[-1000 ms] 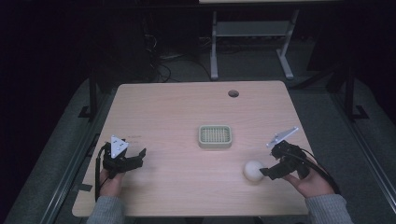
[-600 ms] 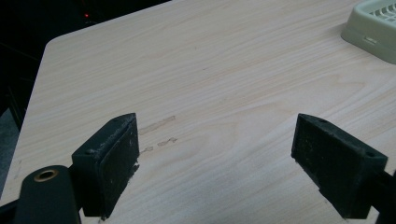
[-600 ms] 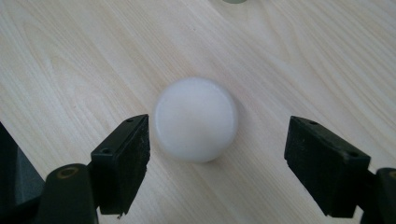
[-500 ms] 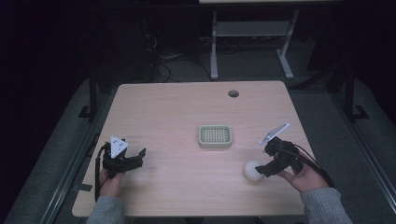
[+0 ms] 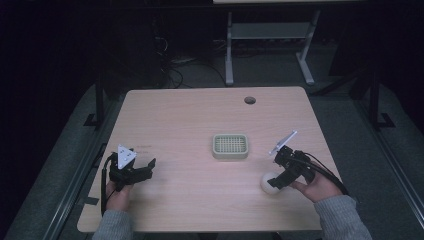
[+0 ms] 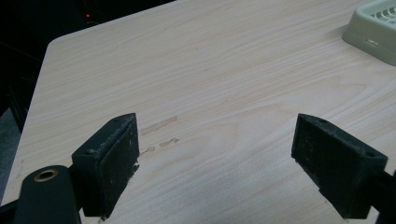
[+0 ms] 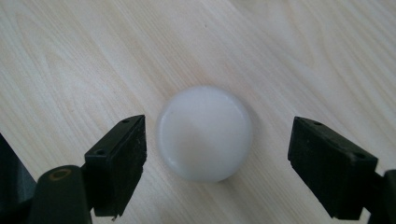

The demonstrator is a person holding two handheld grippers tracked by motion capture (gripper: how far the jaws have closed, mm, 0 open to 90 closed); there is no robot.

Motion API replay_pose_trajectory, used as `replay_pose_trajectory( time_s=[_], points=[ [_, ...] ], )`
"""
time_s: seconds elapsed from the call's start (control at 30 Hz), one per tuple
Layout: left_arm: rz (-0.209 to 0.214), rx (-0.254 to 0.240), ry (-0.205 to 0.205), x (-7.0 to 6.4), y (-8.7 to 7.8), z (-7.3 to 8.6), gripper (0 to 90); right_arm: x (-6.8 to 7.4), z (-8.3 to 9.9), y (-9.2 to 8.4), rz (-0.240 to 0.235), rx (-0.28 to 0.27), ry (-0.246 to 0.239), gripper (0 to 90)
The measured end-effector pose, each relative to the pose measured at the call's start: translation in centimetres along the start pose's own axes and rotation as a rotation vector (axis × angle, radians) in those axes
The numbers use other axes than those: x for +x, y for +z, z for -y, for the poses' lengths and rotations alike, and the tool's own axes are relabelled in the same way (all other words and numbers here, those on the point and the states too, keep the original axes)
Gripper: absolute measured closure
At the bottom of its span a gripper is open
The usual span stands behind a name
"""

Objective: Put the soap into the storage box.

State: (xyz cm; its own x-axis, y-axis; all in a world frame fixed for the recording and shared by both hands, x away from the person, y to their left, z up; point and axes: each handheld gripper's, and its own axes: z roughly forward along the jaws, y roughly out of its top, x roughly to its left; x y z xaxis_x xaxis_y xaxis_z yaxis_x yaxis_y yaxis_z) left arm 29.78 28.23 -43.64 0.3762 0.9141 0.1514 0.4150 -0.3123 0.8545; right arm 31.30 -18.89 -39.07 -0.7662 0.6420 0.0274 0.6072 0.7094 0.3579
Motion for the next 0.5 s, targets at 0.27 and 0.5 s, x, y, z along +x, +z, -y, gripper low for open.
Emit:
replay_pose_trajectory(
  time_s=[0.27, 0.5],
  points=[
    [0.001, 0.002, -0.001, 0.0, 0.0, 0.0, 14.9, 0.0, -0.2, 1.4, -0.010, 0.039, 0.000, 17.6],
    [0.001, 0.003, -0.001, 0.0, 0.0, 0.0, 14.9, 0.0, -0.4, 2.5, -0.016, 0.070, -0.007, 17.3]
  ],
)
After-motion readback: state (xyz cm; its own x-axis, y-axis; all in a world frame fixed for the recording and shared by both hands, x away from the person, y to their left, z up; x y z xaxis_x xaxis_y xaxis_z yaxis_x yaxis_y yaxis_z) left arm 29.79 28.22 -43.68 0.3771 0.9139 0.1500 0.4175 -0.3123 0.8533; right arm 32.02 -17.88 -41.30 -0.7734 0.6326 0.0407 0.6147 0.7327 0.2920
